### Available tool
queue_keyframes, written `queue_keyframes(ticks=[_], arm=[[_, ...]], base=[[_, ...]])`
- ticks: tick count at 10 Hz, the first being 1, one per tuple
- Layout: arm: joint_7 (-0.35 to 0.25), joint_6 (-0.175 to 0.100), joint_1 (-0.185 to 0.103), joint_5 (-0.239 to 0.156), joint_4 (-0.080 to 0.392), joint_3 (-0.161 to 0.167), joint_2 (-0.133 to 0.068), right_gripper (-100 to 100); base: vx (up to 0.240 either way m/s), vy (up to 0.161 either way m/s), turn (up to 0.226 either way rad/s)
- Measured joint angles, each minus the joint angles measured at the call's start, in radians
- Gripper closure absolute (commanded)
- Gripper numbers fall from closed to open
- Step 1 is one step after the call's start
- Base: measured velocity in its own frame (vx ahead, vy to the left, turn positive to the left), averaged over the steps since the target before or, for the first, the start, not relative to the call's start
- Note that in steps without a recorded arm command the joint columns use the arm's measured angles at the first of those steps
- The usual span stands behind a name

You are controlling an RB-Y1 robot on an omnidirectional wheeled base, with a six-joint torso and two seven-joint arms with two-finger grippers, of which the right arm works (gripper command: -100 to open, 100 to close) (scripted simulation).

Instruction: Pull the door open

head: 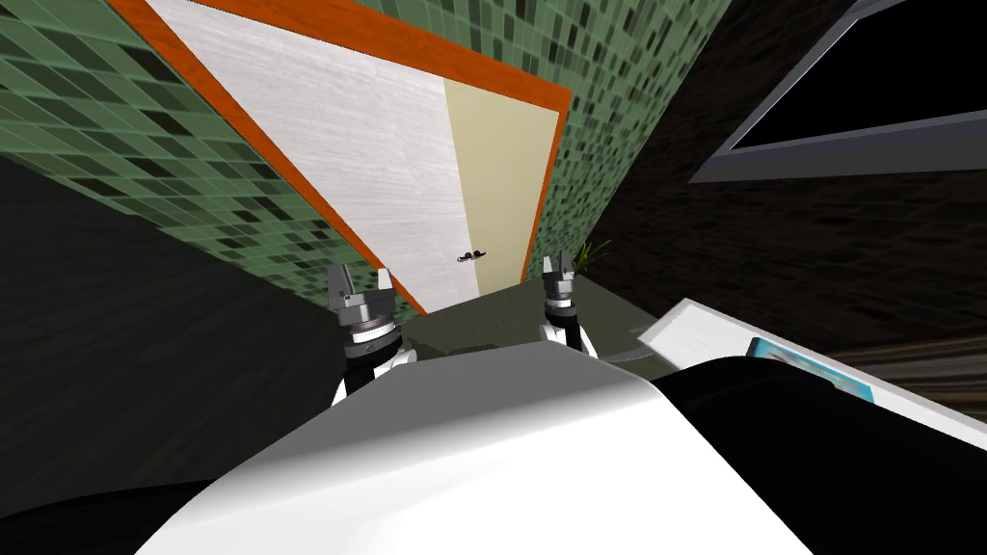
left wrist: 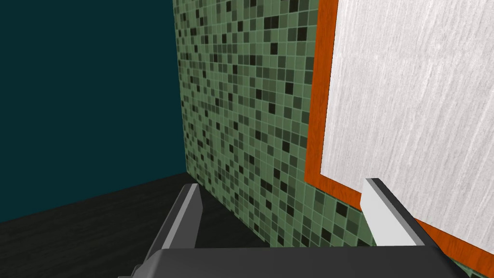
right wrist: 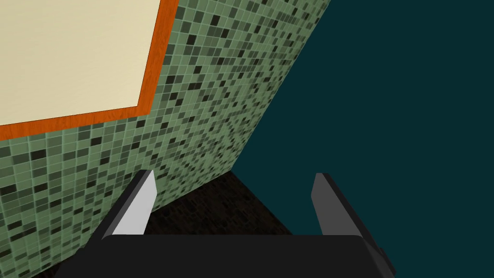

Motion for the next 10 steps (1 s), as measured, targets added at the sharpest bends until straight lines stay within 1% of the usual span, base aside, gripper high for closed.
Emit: queue_keyframes(ticks=[3, 4, 6, 8, 9, 10], arm=[[-0.001, -0.007, -0.021, -0.006, 0.07, -0.001, -0.004, -100], [-0.004, -0.011, -0.036, -0.011, 0.104, -0.008, -0.009, -100], [-0.009, -0.026, -0.047, -0.019, 0.162, -0.014, -0.016, -100], [-0.015, -0.033, -0.058, -0.028, 0.216, -0.021, -0.024, -100], [-0.021, -0.035, -0.078, -0.036, 0.253, -0.033, -0.033, -100], [-0.024, -0.042, -0.091, -0.041, 0.293, -0.037, -0.036, -100]], base=[[0.085, 0.014, 0.09], [0.092, 0.009, 0.098], [0.1, 0.012, 0.104], [0.093, 0.017, 0.109], [0.1, 0.026, 0.122], [0.092, 0.01, 0.124]])
